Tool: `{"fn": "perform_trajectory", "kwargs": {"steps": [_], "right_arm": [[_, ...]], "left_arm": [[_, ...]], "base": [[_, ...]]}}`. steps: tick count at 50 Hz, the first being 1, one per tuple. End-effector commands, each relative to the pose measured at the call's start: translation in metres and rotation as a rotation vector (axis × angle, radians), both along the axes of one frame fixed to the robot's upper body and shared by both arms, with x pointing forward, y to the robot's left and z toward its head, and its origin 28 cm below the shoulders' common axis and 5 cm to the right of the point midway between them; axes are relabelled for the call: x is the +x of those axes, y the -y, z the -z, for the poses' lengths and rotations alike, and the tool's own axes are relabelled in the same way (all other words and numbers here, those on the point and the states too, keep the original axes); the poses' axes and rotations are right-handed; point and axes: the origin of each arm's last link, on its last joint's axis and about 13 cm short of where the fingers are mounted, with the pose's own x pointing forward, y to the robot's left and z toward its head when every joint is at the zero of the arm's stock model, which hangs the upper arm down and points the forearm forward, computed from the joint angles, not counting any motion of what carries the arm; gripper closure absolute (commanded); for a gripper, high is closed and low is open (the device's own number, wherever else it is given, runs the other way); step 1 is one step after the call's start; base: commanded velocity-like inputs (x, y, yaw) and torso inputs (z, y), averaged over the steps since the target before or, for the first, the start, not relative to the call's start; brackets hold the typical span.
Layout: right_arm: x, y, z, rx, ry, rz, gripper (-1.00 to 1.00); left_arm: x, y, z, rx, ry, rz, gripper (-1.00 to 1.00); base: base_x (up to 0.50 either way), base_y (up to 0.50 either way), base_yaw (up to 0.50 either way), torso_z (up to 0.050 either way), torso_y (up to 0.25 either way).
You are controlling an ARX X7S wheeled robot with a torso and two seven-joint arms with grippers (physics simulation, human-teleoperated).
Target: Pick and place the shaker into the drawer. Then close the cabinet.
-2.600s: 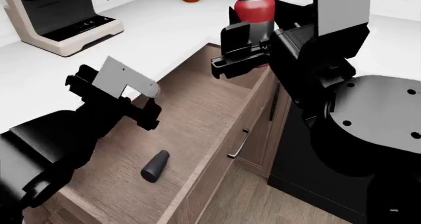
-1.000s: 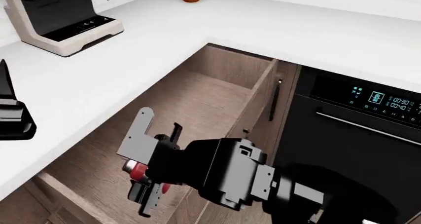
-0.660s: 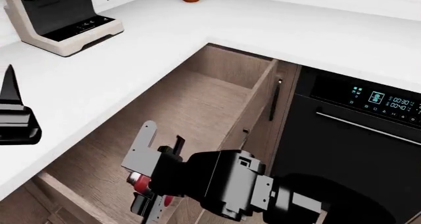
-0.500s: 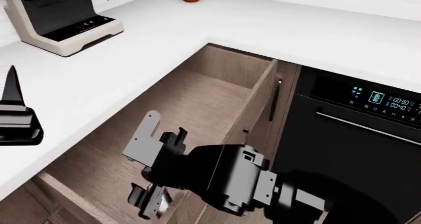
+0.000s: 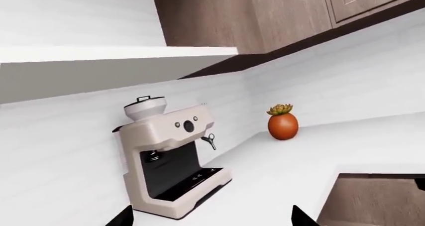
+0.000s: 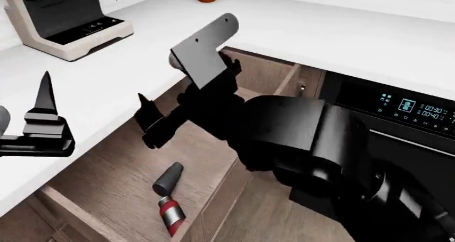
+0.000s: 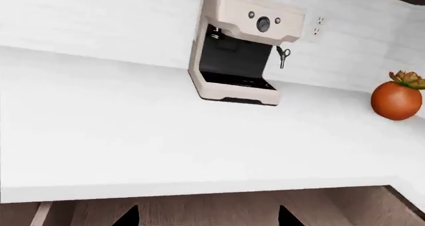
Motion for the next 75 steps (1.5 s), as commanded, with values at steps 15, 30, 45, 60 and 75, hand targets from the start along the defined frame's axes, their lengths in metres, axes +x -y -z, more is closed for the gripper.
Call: {"fn": "perform_trajectory", "kwargs": {"steps": [15, 30, 45, 60, 75], "right_arm": [[-0.083, 0.117, -0.048, 0.310, 0.276, 0.567, -1.00], [-0.085, 0.116, -0.049, 0.401, 0.362, 0.630, -1.00], [-0.083, 0.106, -0.048, 0.462, 0.364, 0.646, -1.00], [-0.082, 0.104, -0.044, 0.481, 0.344, 0.639, -1.00], [-0.080, 0.102, -0.043, 0.481, 0.337, 0.633, -1.00]], "left_arm": [[0.042, 0.075, -0.010, -0.106, -0.017, 0.324, -1.00], [0.043, 0.077, -0.004, -0.111, -0.029, 0.334, -1.00], [0.034, 0.071, 0.004, -0.124, -0.036, 0.316, -1.00], [0.032, 0.070, 0.007, -0.126, -0.041, 0.306, -1.00], [0.033, 0.069, 0.007, -0.120, -0.042, 0.305, -1.00]], "base": [[0.00, 0.00, 0.00, 0.000, 0.000], [0.00, 0.00, 0.00, 0.000, 0.000], [-0.05, -0.03, -0.47, 0.000, 0.000], [-0.06, -0.02, -0.50, 0.000, 0.000], [-0.06, -0.02, -0.50, 0.000, 0.000]]}}
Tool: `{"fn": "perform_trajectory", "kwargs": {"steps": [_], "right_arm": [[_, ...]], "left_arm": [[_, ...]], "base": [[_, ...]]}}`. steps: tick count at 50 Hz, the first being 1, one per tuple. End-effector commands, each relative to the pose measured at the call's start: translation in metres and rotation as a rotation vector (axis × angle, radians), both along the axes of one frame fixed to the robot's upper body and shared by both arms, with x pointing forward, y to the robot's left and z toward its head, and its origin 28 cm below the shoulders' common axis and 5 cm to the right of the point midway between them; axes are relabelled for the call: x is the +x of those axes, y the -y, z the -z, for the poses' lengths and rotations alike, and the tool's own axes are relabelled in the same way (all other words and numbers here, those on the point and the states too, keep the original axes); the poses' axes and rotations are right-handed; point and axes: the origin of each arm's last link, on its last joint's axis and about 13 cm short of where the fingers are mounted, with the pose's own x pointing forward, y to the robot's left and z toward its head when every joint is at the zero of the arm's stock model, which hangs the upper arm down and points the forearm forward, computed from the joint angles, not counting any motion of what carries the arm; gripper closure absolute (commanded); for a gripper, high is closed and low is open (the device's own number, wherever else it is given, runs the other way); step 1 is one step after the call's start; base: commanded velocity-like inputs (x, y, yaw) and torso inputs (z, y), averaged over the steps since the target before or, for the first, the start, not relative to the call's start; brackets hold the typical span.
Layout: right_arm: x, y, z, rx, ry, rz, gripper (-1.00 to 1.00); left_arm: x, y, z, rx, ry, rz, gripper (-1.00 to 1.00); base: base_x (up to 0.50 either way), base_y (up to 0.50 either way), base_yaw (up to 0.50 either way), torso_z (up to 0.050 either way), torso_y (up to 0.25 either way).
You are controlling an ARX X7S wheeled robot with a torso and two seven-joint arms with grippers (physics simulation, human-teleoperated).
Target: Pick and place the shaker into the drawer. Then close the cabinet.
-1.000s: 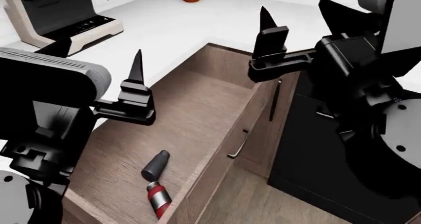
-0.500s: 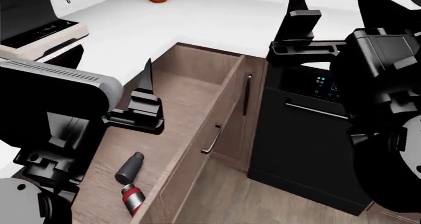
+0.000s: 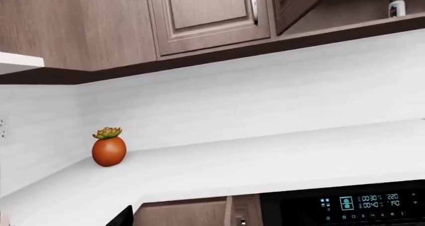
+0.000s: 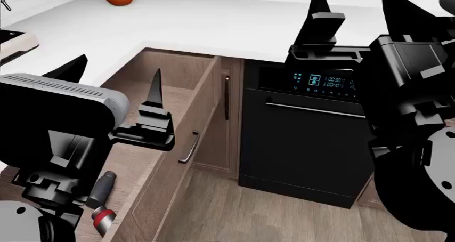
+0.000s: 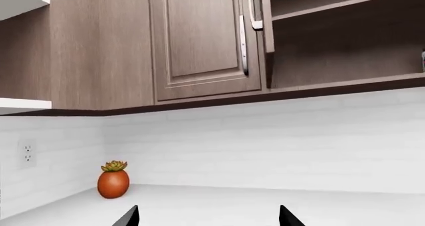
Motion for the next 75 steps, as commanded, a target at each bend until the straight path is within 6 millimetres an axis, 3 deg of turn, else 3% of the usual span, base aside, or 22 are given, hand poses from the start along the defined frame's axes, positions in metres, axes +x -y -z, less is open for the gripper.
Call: {"fn": "perform_trajectory", "kwargs": {"steps": [1, 24, 47, 51, 56, 64, 69, 75], "right_arm": [[0.002, -0.002, 0.001, 0.005, -0.005, -0.008, -1.00], [0.004, -0.006, 0.003, 0.033, -0.014, -0.052, -1.00], [0.010, -0.004, 0.010, 0.029, -0.057, -0.010, -1.00], [0.029, 0.002, 0.028, -0.041, -0.199, 0.081, -1.00], [0.063, 0.009, 0.053, -0.101, -0.374, 0.113, -1.00], [0.117, 0.013, 0.099, -0.194, -0.473, 0.236, -1.00], [0.129, 0.017, 0.137, -0.176, -0.509, 0.277, -1.00], [0.142, 0.023, 0.202, -0.020, -0.584, 0.175, -1.00]], "left_arm": [[0.000, -0.001, 0.000, 0.003, 0.000, -0.001, -1.00], [0.001, -0.003, 0.004, 0.000, -0.005, -0.006, -1.00], [0.008, 0.005, 0.010, -0.008, -0.028, 0.023, -1.00], [0.025, 0.020, 0.024, -0.032, -0.088, 0.086, -1.00], [0.070, 0.039, 0.055, -0.070, -0.185, 0.132, -1.00], [0.141, 0.056, 0.128, -0.016, -0.341, 0.024, -1.00], [0.160, 0.064, 0.162, 0.003, -0.431, -0.010, -1.00], [0.173, 0.067, 0.209, -0.017, -0.532, -0.041, -1.00]], "base": [[-0.06, -0.02, -0.50, 0.000, 0.000], [-0.06, -0.01, -0.50, 0.000, 0.000], [-0.05, -0.46, 0.00, 0.000, 0.000], [0.00, 0.00, 0.00, 0.000, 0.000], [0.00, 0.00, 0.00, 0.000, 0.000], [0.00, 0.00, 0.00, 0.000, 0.000], [0.00, 0.00, 0.00, 0.000, 0.000], [0.00, 0.00, 0.00, 0.000, 0.000]]}}
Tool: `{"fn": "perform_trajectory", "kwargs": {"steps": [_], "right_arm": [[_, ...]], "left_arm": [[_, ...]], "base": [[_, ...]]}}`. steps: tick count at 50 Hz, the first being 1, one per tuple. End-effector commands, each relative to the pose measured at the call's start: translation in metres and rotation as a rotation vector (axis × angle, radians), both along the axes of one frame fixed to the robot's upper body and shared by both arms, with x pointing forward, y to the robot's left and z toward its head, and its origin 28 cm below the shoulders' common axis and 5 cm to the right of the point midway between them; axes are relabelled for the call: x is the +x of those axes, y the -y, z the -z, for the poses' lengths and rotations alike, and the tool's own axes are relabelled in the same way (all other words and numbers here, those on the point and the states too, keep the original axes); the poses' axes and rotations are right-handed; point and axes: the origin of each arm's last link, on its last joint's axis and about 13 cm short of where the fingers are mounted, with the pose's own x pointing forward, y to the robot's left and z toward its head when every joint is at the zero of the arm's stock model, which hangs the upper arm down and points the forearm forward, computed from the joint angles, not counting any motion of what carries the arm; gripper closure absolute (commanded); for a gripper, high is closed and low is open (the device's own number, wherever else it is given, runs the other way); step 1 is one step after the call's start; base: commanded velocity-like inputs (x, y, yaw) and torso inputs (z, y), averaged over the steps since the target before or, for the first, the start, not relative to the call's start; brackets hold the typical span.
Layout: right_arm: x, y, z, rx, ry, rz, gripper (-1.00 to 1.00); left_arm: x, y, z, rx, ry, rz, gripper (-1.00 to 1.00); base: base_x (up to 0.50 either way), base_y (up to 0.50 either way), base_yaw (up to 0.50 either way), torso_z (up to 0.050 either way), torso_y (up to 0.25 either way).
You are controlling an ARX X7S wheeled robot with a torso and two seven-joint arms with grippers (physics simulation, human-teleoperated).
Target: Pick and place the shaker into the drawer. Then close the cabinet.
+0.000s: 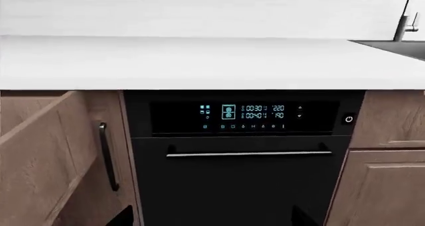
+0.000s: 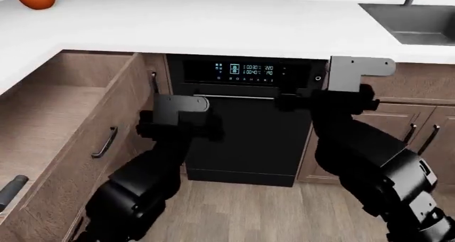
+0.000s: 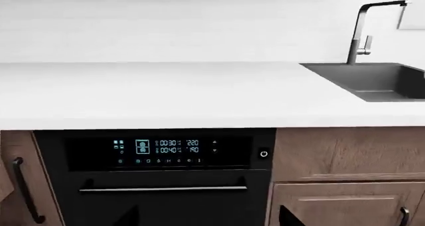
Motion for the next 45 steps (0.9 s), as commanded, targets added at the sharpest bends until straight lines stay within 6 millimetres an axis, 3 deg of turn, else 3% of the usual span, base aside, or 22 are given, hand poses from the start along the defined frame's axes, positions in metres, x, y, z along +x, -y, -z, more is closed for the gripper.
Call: {"fn": "perform_trajectory", "kwargs": {"steps": [1, 8, 11, 14, 19, 23, 35, 45], "right_arm": [[0.027, 0.010, 0.105, 0.086, -0.120, -0.020, -1.00], [0.029, -0.004, 0.160, 0.187, -0.210, -0.070, -1.00], [0.018, -0.010, 0.192, 0.134, -0.248, -0.089, -1.00], [0.002, -0.016, 0.212, 0.153, -0.249, -0.072, -1.00], [-0.003, -0.018, 0.218, 0.095, -0.265, -0.062, -1.00], [-0.007, -0.014, 0.223, -0.010, -0.298, -0.099, -1.00], [-0.012, -0.001, 0.228, -0.034, -0.296, -0.078, -1.00], [-0.009, 0.000, 0.225, -0.007, -0.267, -0.065, -1.00]], "left_arm": [[0.025, 0.014, 0.095, 0.101, -0.177, -0.011, -1.00], [0.023, 0.007, 0.113, 0.084, -0.230, -0.085, -1.00], [0.015, 0.002, 0.125, 0.082, -0.232, -0.108, -1.00], [-0.006, -0.005, 0.151, 0.082, -0.283, -0.156, -1.00], [-0.010, -0.005, 0.156, 0.147, -0.236, -0.140, -1.00], [-0.006, -0.017, 0.153, 0.134, -0.228, -0.194, -1.00], [-0.005, -0.044, 0.153, 0.123, -0.208, -0.254, -1.00], [-0.007, -0.044, 0.155, 0.145, -0.198, -0.212, -1.00]], "base": [[0.00, 0.00, 0.00, 0.000, 0.000], [0.00, 0.00, 0.00, 0.000, 0.000], [0.00, 0.00, 0.00, 0.000, 0.000], [0.00, 0.00, 0.00, 0.000, 0.000], [0.00, 0.00, 0.00, 0.000, 0.000], [0.00, 0.00, 0.00, 0.000, 0.000], [0.00, 0.00, 0.00, 0.000, 0.000], [0.00, 0.00, 0.00, 0.000, 0.000]]}}
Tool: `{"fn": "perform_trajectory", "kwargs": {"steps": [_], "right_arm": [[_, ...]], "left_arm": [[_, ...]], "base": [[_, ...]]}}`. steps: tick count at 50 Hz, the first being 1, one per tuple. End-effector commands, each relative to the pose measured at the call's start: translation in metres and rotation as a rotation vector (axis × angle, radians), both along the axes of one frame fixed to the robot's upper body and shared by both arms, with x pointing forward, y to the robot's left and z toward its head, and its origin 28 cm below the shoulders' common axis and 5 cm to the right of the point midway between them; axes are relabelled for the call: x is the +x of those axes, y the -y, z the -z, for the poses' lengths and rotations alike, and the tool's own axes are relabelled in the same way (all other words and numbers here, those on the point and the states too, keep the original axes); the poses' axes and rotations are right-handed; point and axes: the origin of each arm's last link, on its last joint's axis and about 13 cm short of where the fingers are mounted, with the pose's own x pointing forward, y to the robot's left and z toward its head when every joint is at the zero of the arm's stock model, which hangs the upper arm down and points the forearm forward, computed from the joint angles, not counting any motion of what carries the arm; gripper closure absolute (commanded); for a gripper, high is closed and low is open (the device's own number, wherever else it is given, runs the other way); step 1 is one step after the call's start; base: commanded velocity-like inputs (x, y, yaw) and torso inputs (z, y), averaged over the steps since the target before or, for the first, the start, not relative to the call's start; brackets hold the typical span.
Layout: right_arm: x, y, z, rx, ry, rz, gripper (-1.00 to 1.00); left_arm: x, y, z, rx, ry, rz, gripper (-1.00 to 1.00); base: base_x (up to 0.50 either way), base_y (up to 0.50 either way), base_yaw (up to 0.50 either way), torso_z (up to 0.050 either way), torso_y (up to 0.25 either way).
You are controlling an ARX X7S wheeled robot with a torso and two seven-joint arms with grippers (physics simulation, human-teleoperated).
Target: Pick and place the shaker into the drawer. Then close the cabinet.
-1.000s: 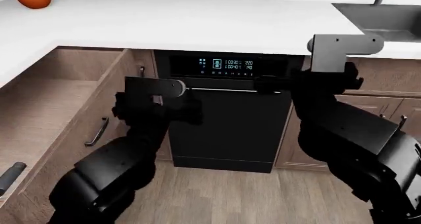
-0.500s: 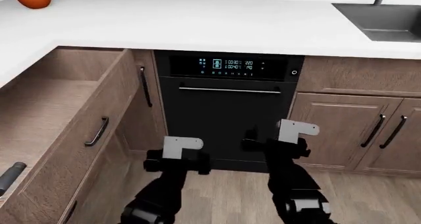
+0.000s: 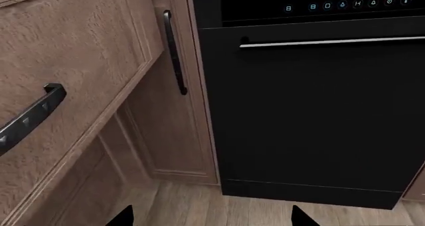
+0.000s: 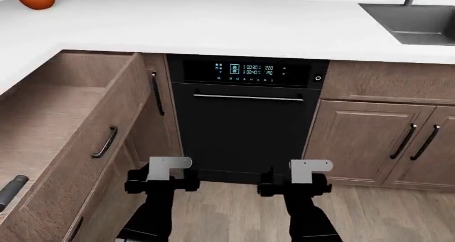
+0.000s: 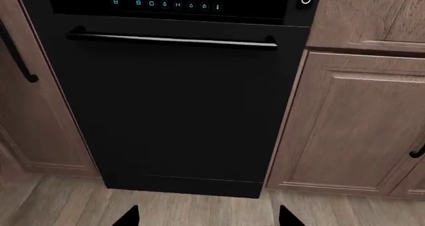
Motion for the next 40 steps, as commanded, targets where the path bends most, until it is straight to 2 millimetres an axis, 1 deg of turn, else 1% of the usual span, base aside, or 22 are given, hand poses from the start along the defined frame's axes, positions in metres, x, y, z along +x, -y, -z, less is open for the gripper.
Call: {"fn": "perform_trajectory", "kwargs": {"steps": [1, 3, 10, 14, 40], "right_arm": [[-0.0019, 0.0035, 0.0023, 0.015, 0.006, 0.024, -1.00], [-0.0011, 0.0060, 0.0016, 0.041, 0.003, 0.048, -1.00], [-0.0013, 0.0016, 0.0014, -0.015, 0.029, -0.004, -1.00], [-0.0012, 0.0005, 0.0010, -0.010, 0.050, -0.026, -1.00], [-0.0012, -0.0002, 0.0006, 0.000, 0.064, -0.050, -1.00]], "left_arm": [[-0.0031, -0.0073, 0.0038, 0.008, 0.007, 0.013, -1.00], [-0.0029, -0.0074, 0.0035, 0.003, 0.009, 0.009, -1.00], [-0.0030, -0.0068, 0.0037, 0.003, 0.014, 0.011, -1.00], [-0.0031, -0.0069, 0.0038, -0.005, 0.013, 0.009, -1.00], [-0.0030, -0.0079, 0.0039, -0.040, 0.005, 0.004, -1.00]], "base": [[0.00, 0.00, 0.00, 0.000, 0.000], [0.00, 0.00, 0.00, 0.000, 0.000], [0.00, 0.00, 0.00, 0.000, 0.000], [0.05, 0.00, 0.00, 0.000, 0.000], [0.45, -0.27, 0.00, 0.000, 0.000]]}}
